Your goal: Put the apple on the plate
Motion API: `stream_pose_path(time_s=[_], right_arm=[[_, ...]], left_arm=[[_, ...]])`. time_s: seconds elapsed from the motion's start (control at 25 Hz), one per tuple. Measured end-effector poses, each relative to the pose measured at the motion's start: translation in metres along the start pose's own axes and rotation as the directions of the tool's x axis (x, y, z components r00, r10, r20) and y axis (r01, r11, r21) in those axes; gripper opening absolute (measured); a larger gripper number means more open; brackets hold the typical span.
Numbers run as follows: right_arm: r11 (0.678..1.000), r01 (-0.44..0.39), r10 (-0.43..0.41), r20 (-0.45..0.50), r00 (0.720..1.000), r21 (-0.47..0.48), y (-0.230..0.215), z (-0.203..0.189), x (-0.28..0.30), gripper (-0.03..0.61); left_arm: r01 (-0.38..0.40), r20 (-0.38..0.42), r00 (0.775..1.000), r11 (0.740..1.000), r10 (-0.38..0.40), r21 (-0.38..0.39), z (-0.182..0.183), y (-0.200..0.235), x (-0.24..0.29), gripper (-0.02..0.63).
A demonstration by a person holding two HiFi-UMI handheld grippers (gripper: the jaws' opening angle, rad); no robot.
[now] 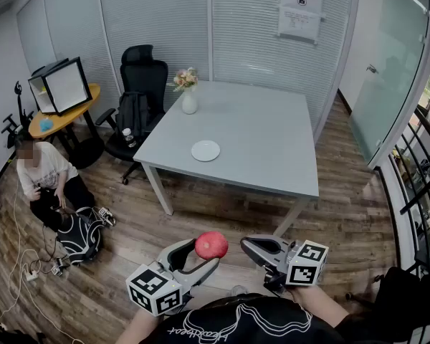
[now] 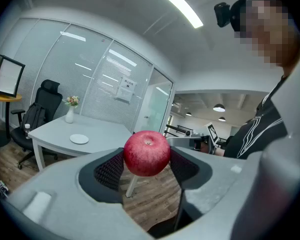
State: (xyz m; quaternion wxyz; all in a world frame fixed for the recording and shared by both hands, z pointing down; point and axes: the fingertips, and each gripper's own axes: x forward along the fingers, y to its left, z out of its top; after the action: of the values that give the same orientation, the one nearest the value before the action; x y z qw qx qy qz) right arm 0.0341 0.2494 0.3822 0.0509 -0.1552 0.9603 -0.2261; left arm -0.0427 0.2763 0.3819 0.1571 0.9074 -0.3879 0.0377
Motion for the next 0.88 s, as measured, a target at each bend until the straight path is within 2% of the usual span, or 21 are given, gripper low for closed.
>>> stream_pose_path(time_s=[0.44,0.88], right_arm=[[1.000,0.009,-0.009,-0.002,1.000,-0.014,-0.002,-0.003,0.010,0.008],[1.000,0.006,-0.006,0.001,1.000,0.015,-0.030,0.002,0.031,0.008]], left_arm=[[0.014,0.009,1.000,1.000,-0.014,0.000,0.001,0.009,-0.001,0.299],[-0.002,0.001,1.000,1.000,0.002,-0.016,0.004,0.038,0.013,0.299]])
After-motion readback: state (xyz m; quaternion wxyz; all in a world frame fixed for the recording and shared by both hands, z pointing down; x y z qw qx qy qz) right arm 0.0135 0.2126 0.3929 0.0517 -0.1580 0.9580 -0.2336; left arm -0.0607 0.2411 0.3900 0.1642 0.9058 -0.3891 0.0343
